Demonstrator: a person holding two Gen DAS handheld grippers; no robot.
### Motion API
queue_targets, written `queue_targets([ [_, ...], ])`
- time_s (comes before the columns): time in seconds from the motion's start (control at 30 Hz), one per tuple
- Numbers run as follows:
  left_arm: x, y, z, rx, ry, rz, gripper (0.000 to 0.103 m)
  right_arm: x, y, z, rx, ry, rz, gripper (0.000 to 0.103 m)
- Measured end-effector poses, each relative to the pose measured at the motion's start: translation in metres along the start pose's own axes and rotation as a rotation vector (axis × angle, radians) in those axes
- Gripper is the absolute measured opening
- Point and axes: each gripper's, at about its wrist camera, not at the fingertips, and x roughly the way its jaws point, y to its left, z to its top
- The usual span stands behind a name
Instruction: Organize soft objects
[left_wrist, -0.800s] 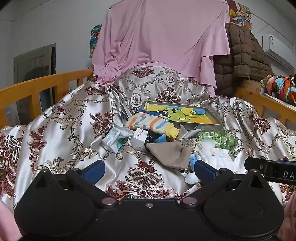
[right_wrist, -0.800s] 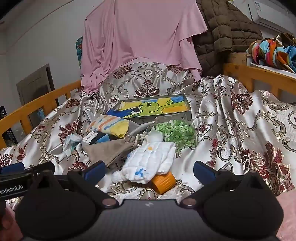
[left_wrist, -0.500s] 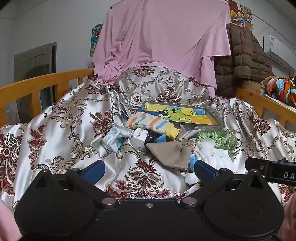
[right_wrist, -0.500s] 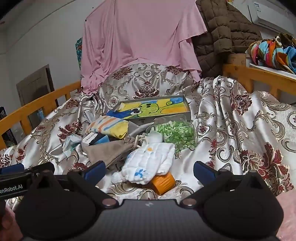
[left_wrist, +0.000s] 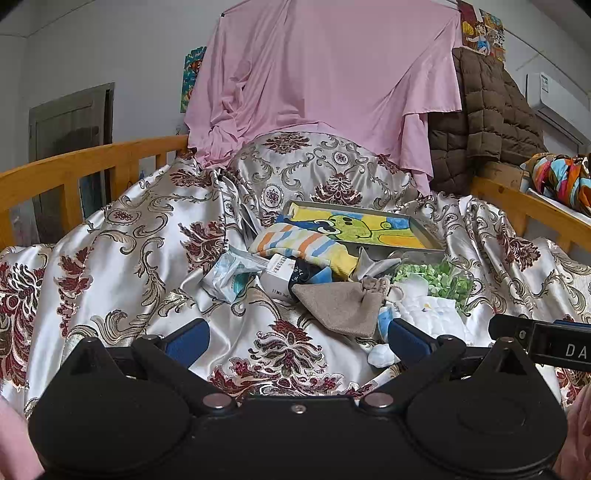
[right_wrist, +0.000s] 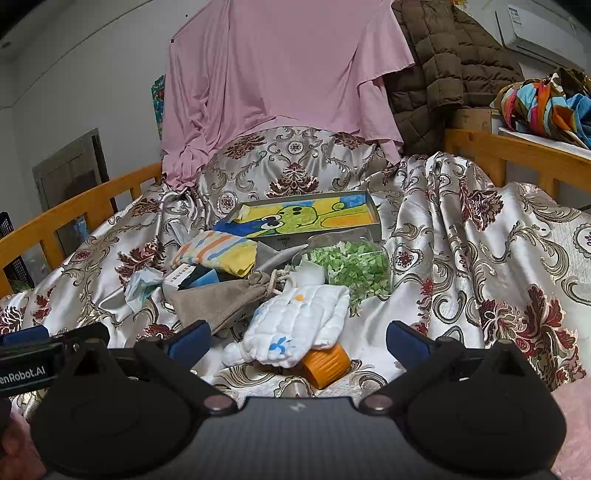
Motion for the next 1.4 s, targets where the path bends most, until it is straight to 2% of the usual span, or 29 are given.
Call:
queue_targets([
  [1.4,0.0,0.0003,-0.0031,-0.006,0.0,-0.002,0.102,-0.0032,0.0,0.0018,-0.004,-0.003,0.001,0.103],
])
